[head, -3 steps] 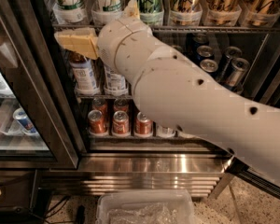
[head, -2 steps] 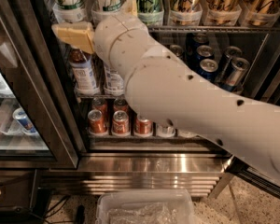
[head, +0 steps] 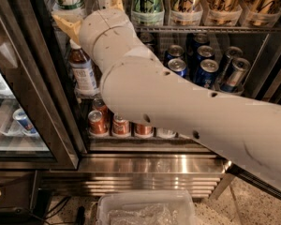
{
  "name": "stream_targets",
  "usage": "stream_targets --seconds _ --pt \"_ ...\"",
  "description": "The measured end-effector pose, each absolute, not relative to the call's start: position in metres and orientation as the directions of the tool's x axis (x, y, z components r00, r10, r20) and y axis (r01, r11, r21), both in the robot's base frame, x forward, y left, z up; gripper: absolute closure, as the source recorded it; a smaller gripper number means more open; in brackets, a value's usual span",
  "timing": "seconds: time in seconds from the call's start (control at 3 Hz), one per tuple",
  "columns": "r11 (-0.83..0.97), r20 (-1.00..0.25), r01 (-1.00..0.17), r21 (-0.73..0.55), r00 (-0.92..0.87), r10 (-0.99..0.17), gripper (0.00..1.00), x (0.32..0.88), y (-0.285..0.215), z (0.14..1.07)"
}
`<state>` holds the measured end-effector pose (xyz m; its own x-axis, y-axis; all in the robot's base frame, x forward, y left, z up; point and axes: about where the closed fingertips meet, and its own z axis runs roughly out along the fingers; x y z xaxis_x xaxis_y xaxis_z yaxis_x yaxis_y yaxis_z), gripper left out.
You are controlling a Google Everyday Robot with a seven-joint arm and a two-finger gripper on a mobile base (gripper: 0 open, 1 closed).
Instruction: Pick 7up can from top shelf of fridge
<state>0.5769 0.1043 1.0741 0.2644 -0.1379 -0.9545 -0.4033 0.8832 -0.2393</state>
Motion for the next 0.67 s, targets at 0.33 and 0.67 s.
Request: stream_targets --seconds 0.33,0.67 --pt "0.9 -0.941 -0.336 -0.279 0.283 -0.186 0.1 0.5815 0.1047 1.0797" --pt "0.92 -0.932 -0.25 -0.302 0.281 -0.23 0.11 0.587 0.0956 1.084"
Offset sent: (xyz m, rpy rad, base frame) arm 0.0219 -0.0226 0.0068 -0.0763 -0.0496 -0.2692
